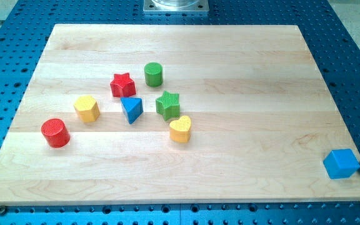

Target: Slide the yellow heart to the top left side of the cube

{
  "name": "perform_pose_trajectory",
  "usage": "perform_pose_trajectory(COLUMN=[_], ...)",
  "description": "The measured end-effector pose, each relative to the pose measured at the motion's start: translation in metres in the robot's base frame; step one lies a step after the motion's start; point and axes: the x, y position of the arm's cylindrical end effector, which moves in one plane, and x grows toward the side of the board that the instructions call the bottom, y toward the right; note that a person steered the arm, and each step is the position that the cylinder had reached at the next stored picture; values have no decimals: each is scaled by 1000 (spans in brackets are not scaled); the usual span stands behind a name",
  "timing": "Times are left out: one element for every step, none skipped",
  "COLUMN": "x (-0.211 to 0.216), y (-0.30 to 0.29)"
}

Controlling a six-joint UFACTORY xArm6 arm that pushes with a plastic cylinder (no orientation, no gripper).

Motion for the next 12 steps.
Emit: perform_pose_trajectory(x=[0,-18,-74,-106,-130,-154,-142,-139,-113,-92,-67,-61], y=[-51,-63,-30,-54,-85,-89,-158,-224,-277,-312,-271,-276])
